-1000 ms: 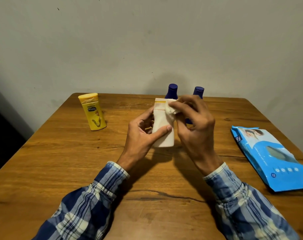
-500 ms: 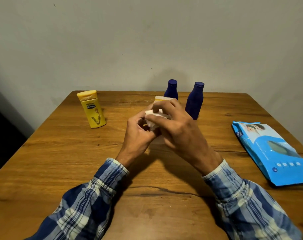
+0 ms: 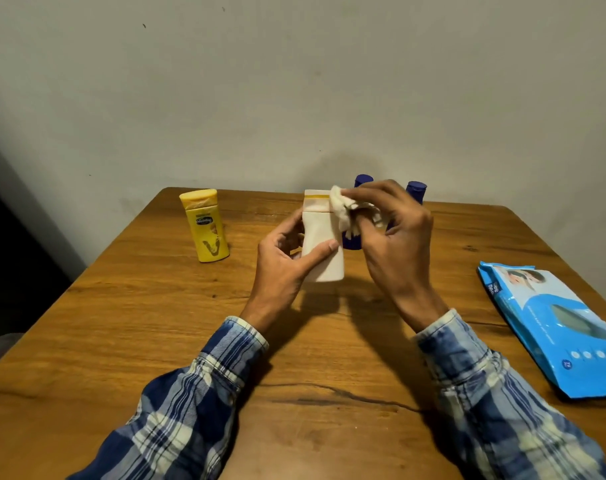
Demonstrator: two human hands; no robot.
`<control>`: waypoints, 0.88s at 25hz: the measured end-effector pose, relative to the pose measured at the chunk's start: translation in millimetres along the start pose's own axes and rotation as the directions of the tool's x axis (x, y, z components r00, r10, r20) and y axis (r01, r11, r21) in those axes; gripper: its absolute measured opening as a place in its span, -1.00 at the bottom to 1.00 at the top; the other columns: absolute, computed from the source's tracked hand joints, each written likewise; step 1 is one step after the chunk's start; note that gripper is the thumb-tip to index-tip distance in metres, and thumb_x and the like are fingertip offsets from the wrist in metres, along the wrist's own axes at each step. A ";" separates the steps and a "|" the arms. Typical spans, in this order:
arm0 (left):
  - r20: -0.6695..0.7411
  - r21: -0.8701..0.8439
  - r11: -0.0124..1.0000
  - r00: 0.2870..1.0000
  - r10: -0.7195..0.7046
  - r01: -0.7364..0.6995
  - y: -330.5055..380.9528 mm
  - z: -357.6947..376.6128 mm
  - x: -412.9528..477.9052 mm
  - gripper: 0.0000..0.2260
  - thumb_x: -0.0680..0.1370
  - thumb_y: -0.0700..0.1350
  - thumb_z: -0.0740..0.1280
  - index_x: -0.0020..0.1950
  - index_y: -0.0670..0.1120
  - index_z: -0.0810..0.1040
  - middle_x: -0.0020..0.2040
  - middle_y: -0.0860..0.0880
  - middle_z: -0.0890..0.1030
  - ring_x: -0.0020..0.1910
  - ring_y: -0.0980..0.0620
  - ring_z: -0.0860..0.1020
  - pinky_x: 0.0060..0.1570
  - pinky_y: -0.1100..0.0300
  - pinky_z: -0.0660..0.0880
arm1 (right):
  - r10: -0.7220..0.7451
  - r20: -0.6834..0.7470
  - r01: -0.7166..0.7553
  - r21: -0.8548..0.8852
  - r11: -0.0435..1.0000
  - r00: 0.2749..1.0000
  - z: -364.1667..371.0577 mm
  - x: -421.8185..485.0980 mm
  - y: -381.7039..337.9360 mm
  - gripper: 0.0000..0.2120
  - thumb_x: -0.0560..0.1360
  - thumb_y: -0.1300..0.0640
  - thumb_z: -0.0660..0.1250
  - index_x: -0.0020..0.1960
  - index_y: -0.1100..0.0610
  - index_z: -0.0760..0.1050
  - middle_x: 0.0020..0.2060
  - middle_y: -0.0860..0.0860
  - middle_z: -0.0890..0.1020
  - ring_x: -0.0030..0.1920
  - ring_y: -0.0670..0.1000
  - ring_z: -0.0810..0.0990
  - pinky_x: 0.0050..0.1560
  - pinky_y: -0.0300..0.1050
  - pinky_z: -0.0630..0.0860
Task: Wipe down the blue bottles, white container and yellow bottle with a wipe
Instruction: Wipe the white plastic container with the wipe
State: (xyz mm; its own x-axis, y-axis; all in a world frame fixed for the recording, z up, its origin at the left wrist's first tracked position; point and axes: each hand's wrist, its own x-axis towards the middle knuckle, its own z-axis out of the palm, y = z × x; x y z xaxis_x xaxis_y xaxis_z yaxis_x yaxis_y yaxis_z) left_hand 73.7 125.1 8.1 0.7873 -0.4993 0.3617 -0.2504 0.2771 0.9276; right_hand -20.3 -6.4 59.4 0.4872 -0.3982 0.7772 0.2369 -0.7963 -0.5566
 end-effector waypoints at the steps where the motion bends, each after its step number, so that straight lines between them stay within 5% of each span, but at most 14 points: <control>1: -0.011 -0.015 1.000 1.000 0.008 -0.009 -0.6 -2.5 2.3 -0.39 0.45 -0.24 0.57 0.48 -0.14 0.48 0.25 -0.11 0.66 0.20 -0.10 0.64 0.06 0.08 0.65 | -0.015 0.028 0.015 -0.005 1.000 1.000 5.3 2.1 -1.8 -0.74 0.48 0.38 0.41 0.14 0.21 0.67 0.07 0.08 0.63 0.07 -0.08 0.61 0.02 -0.22 0.63; 5: -0.065 -0.093 0.995 0.997 0.029 -0.035 -0.9 -14.0 10.5 -0.34 0.40 -0.15 0.56 0.48 -0.18 0.47 0.26 -0.14 0.65 0.22 -0.17 0.63 0.12 0.04 0.63 | -0.182 0.310 0.186 0.018 0.982 0.933 14.0 7.1 -9.3 -0.77 0.47 0.31 0.38 0.09 0.21 0.69 0.10 0.09 0.60 0.13 0.00 0.60 0.09 -0.25 0.60; 9: -0.041 -0.134 0.991 0.999 0.017 -0.022 4.3 -11.1 12.4 -0.49 0.48 -0.20 0.49 0.43 -0.15 0.50 0.20 -0.10 0.68 0.11 -0.03 0.66 -0.01 0.16 0.61 | -0.079 0.072 0.078 0.005 0.997 0.994 15.5 24.5 -14.8 -0.77 0.47 0.40 0.39 0.09 0.24 0.69 0.04 0.12 0.60 0.05 -0.06 0.58 0.02 -0.40 0.52; 13: -0.045 -0.246 0.969 0.999 0.005 -0.016 7.7 -18.4 16.7 -0.58 0.49 -0.19 0.36 0.36 -0.11 0.48 0.09 -0.03 0.66 -0.05 0.09 0.65 -0.15 0.24 0.58 | -0.204 0.305 0.206 0.026 0.978 0.930 28.1 15.9 -20.4 -0.76 0.47 0.39 0.43 0.10 0.23 0.68 0.06 0.09 0.59 0.09 -0.08 0.58 0.08 -0.31 0.57; 17: 0.050 -0.423 0.898 0.993 -0.106 0.117 12.0 -10.0 12.5 -0.53 0.58 -0.06 0.24 0.50 -0.09 0.37 0.12 -0.11 0.64 -0.05 -0.01 0.64 -0.24 0.09 0.60 | -0.094 0.112 0.096 -0.013 0.995 0.989 31.5 13.2 -19.1 -0.77 0.48 0.37 0.44 0.12 0.24 0.67 0.04 0.11 0.57 0.05 -0.09 0.56 0.03 -0.40 0.53; 22: 0.075 -0.606 0.768 0.977 -0.202 0.205 16.3 -10.0 10.2 -0.58 0.71 -0.01 0.09 0.57 -0.04 0.33 0.17 -0.14 0.65 0.05 -0.04 0.65 -0.08 0.07 0.62 | -0.184 0.370 0.164 0.085 0.983 0.911 31.8 -4.4 -19.7 -0.73 0.46 0.34 0.46 0.15 0.22 0.66 0.08 0.10 0.57 0.12 -0.14 0.51 0.11 -0.36 0.53</control>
State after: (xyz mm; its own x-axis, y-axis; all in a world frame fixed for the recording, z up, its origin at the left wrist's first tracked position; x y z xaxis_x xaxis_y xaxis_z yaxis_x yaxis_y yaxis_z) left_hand 83.2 132.8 26.0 0.7770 -0.6052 0.1731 0.3107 0.6079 0.7307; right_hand -0.4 25.6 57.6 0.7111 -0.0473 0.7015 0.3845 -0.8091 -0.4444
